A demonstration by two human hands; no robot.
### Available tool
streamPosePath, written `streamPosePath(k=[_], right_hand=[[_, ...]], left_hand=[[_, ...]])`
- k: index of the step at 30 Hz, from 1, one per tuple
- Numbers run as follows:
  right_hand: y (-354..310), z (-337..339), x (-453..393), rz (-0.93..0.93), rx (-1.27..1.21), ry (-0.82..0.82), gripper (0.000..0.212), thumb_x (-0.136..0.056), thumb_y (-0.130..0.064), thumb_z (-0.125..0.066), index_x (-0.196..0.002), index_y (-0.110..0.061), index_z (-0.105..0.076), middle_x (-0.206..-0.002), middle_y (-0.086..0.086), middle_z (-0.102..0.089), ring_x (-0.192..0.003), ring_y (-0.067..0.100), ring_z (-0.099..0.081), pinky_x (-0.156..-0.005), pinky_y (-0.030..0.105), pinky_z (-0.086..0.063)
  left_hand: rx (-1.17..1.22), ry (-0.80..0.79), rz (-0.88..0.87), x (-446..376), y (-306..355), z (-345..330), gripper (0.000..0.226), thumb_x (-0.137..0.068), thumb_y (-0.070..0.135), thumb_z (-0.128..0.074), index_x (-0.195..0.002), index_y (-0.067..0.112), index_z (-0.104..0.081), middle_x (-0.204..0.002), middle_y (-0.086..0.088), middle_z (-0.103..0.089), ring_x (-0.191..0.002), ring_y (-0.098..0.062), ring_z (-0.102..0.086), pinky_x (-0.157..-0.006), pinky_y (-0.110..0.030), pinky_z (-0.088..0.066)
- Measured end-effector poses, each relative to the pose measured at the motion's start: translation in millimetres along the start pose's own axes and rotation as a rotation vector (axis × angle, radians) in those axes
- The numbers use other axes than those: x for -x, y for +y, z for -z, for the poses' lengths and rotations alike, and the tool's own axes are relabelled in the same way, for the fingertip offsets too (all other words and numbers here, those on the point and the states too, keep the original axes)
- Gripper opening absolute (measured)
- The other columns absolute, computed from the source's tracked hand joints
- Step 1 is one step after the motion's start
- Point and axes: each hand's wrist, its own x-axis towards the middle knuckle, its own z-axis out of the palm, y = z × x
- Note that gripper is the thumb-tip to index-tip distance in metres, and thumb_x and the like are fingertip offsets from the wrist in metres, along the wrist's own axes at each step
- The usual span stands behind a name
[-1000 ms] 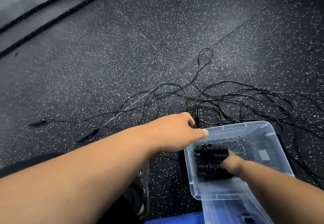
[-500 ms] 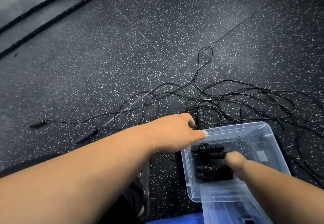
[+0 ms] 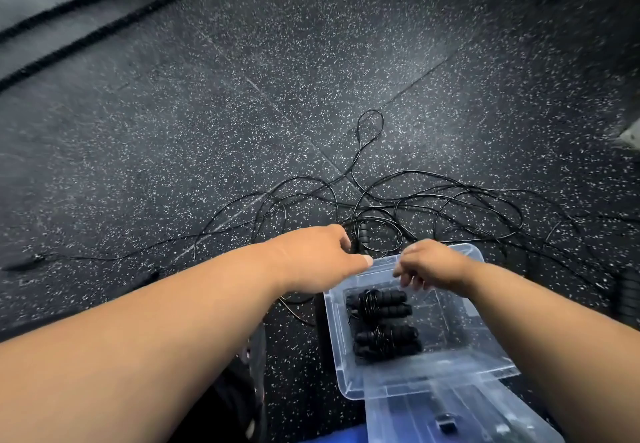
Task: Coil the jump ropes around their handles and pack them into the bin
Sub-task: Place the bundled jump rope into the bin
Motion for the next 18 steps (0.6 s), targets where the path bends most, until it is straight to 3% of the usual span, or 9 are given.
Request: streamPosePath(k=[2,4,6,8,13,16,18], right_hand=[[-15.7,16.8,-1.9,0.060,-0.056,0.068,0.021,-0.095,-0.004,-0.054,-0.086,-0.001,-0.072,-0.073,0.010,-0.072,-0.056,0.017,-0.057,-0.049,0.025,-0.040],[-21.7,30.8,-13.0,0.109,0.079,0.244,0.021,-0.095,-0.014,-0.056,-0.082,-0.010,-0.072,-0.074,0.004,-0.073,-0.062,0.018,-0.061,-0.054,0.027,-0.044],[-18.7,39.9,-26.0,0.104,0.362,0.394,0.021,-0.093,-0.025,-0.053,-0.080,-0.019,-0.069,-0.076,-0.003,-0.071,-0.071,0.019,-0.065,-0.063,0.030,-0.048],[-8.6,48.4,-40.1,0.031,0.463,0.440,0.019,-0.092,-0.028,-0.049,-0.087,-0.021,-0.066,-0.084,-0.003,-0.070,-0.079,0.022,-0.066,-0.070,0.031,-0.050],[41.4,83.1,-72.8,-0.188,0.307,0.244,0.022,-0.101,-0.021,-0.051,-0.091,-0.010,-0.067,-0.103,0.014,-0.068,-0.090,0.026,-0.062,-0.078,0.034,-0.050],[81.8,102.9,-72.5,-0.347,-0.183,0.154,0.019,-0.098,-0.019,-0.054,-0.089,-0.007,-0.066,-0.083,0.015,-0.062,-0.069,0.027,-0.056,-0.066,0.037,-0.046],[106.8,105.1,-69.3,-0.415,-0.230,0.048,0.026,-0.093,-0.026,-0.054,-0.076,-0.010,-0.065,-0.071,0.012,-0.062,-0.064,0.027,-0.058,-0.067,0.037,-0.046]], left_hand=[[0.008,-0.003,0.014,-2.0,2.8,-0.8,0.055,-0.095,0.073,-0.050,-0.132,0.032,-0.055,-0.094,0.010,-0.068,-0.080,-0.008,-0.063,-0.070,-0.031,-0.046],[-0.004,0.001,0.021,-4.6,5.1,-2.0,0.055,-0.096,0.072,-0.050,-0.133,0.032,-0.055,-0.092,0.010,-0.068,-0.079,-0.008,-0.063,-0.069,-0.031,-0.045],[-0.034,0.005,0.022,-8.7,7.0,-3.1,0.057,-0.096,0.072,-0.050,-0.136,0.030,-0.054,-0.102,0.009,-0.070,-0.087,-0.011,-0.065,-0.081,-0.032,-0.051],[-0.039,0.003,0.022,-12.2,8.1,-4.1,0.060,-0.095,0.073,-0.050,-0.138,0.031,-0.053,-0.117,0.008,-0.070,-0.100,-0.014,-0.067,-0.095,-0.036,-0.054],[0.004,-0.037,0.023,-24.8,6.9,-2.4,0.058,-0.095,0.073,-0.050,-0.139,0.035,-0.052,-0.111,0.010,-0.073,-0.095,-0.008,-0.070,-0.096,-0.039,-0.056],[0.025,-0.058,0.031,-34.3,3.9,-2.6,0.056,-0.095,0.074,-0.051,-0.136,0.036,-0.053,-0.110,0.010,-0.075,-0.090,-0.009,-0.072,-0.092,-0.038,-0.058],[0.042,-0.083,0.033,-40.2,2.5,-4.6,0.055,-0.094,0.075,-0.052,-0.133,0.037,-0.055,-0.111,0.010,-0.075,-0.091,-0.010,-0.073,-0.091,-0.039,-0.059]])
